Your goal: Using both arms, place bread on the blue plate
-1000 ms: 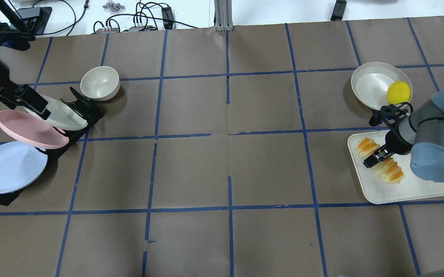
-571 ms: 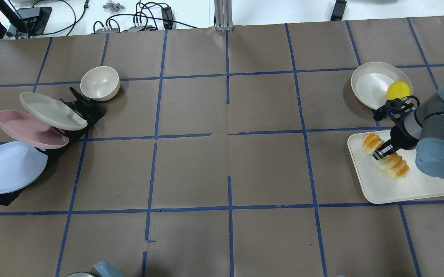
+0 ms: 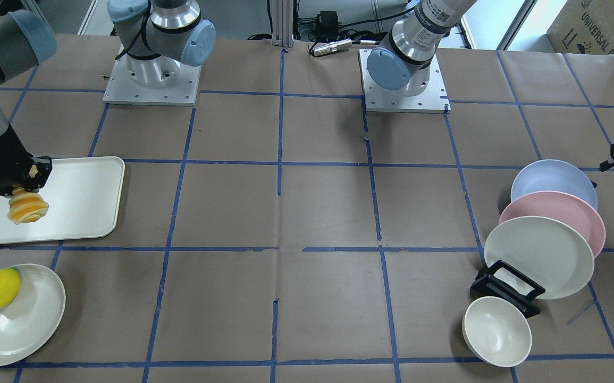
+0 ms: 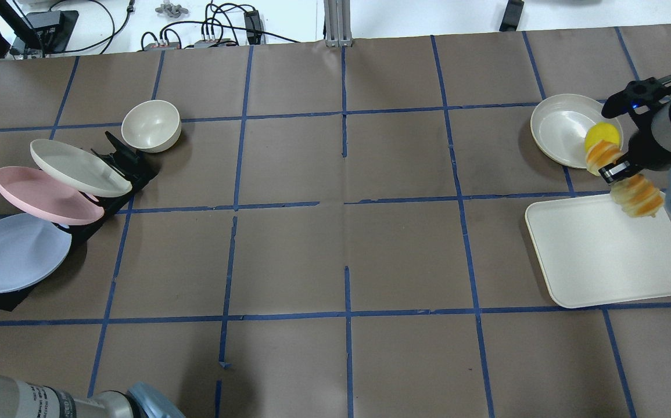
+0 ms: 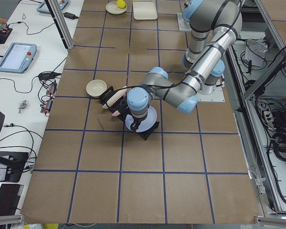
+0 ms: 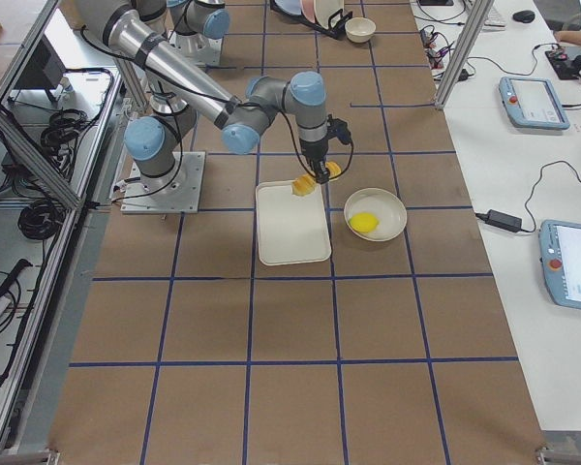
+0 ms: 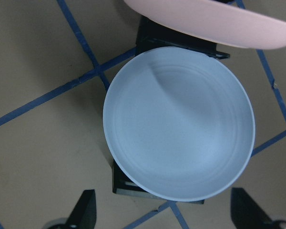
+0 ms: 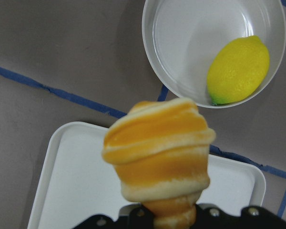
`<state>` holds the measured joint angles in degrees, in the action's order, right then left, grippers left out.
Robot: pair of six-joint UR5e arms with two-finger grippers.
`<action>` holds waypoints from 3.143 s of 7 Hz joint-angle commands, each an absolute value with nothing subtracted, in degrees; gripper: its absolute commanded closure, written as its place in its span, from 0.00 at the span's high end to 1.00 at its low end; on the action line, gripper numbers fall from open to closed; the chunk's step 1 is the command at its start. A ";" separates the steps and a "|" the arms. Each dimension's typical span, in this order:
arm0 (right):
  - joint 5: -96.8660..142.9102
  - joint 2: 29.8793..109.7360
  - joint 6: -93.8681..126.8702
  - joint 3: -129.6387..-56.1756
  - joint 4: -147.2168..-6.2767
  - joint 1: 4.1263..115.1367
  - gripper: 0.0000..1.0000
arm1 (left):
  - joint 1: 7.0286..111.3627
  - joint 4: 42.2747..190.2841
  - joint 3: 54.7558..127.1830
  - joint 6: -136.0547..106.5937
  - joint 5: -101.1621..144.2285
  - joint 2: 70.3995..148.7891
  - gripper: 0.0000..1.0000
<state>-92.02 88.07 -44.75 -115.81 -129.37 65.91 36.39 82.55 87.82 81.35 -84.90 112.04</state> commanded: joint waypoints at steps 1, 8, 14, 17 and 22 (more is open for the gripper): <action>-92.55 91.91 -31.46 -113.91 -122.92 72.04 0.07 | 36.47 82.35 86.57 81.39 -82.45 117.93 1.00; -85.96 88.95 -2.05 -91.24 -88.42 86.04 0.06 | 37.44 78.57 86.22 79.37 -79.45 124.10 0.05; -86.31 88.86 -1.41 -90.26 -88.33 86.48 0.07 | 38.67 88.37 83.06 78.14 -79.45 112.99 0.01; -86.31 88.77 -1.49 -90.35 -88.33 86.40 0.07 | 38.76 100.51 83.58 66.56 -79.63 97.77 0.01; -86.40 88.68 -2.20 -91.05 -88.24 86.31 0.07 | 66.74 93.73 87.78 32.41 -74.10 97.02 0.01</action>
